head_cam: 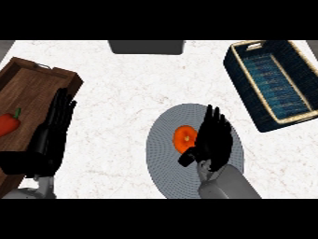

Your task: Pick the squash from the placemat and place it in the basket

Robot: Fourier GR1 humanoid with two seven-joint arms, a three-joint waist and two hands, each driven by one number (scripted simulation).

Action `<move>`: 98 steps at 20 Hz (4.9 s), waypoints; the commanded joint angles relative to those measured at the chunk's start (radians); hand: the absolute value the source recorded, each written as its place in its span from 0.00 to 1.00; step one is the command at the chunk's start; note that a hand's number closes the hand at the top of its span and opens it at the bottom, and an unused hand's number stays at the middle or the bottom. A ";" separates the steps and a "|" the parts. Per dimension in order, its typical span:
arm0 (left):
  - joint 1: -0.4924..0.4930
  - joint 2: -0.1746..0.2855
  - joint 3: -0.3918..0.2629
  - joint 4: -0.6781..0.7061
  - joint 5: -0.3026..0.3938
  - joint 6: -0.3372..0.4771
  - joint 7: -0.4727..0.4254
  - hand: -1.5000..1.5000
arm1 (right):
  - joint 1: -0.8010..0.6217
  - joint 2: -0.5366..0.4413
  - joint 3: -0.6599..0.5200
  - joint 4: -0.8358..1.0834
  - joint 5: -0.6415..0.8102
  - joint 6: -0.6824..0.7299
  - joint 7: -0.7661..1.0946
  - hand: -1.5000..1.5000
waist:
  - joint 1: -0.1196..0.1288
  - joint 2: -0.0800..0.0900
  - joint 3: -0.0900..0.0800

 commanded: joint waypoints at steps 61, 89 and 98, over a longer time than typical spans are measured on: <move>-0.114 -0.082 -0.051 -0.003 -0.072 -0.043 0.039 0.50 | -1.068 -0.208 -0.542 0.909 0.350 -0.434 0.180 1.00 | 0.142 0.046 -0.004; -0.023 -0.059 0.017 0.009 -0.058 -0.031 0.035 0.50 | -1.064 -0.248 -0.876 1.109 0.706 -0.407 0.243 1.00 | 0.015 0.008 -0.002; -0.016 -0.062 0.034 -0.029 -0.065 -0.007 0.051 0.50 | -0.945 -0.172 -0.984 1.075 0.788 -0.409 0.243 1.00 | 0.009 0.007 -0.001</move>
